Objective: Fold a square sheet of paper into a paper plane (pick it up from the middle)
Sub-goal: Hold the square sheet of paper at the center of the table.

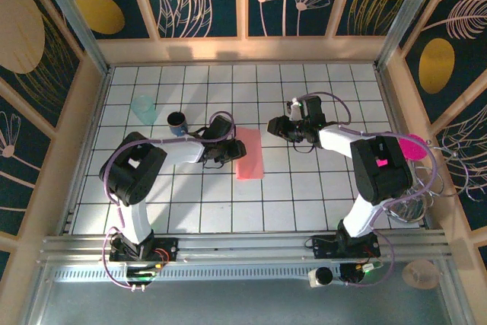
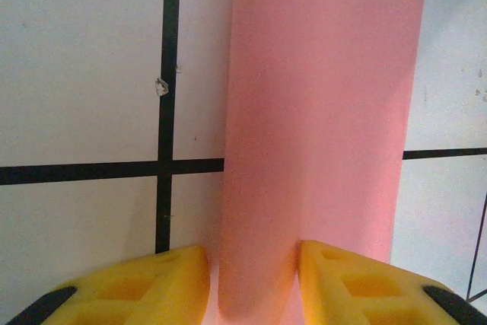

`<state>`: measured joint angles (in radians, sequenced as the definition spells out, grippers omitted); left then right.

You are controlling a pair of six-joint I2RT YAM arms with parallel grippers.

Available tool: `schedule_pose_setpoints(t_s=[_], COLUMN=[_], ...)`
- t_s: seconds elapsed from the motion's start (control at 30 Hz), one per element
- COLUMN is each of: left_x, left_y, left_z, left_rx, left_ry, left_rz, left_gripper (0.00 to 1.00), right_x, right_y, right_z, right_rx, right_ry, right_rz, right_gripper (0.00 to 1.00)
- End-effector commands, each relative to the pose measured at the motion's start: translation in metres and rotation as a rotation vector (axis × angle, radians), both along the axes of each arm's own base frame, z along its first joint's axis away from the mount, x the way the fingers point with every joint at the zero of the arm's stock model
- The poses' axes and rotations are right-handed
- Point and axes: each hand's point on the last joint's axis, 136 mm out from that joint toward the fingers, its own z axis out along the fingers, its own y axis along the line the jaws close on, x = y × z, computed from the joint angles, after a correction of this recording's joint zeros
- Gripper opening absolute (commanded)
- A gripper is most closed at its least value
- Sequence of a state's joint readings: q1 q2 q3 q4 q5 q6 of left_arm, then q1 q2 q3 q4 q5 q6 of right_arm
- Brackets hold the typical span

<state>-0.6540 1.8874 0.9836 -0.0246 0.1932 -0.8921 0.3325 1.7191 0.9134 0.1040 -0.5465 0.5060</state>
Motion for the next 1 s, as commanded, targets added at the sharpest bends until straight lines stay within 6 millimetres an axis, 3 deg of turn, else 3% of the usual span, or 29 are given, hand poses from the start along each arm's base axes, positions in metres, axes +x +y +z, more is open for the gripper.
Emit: schedule_pose_setpoints(t_s=[0.0, 0.97], left_x=[-0.08, -0.078], left_y=[0.078, 0.08], left_z=[-0.14, -0.15], left_rx=[0.384, 0.43], left_ry=[0.289, 0.303], left_rz=[-0.035, -0.076], left_gripper=[0.4, 0.4], right_x=[-0.001, -0.003], right_y=[-0.003, 0.004], right_z=[-0.004, -0.01], right_rx=[-0.002, 0.016], right_ry=[0.002, 0.021], right_rz=[-0.001, 0.024], right_gripper=[0.42, 0.42])
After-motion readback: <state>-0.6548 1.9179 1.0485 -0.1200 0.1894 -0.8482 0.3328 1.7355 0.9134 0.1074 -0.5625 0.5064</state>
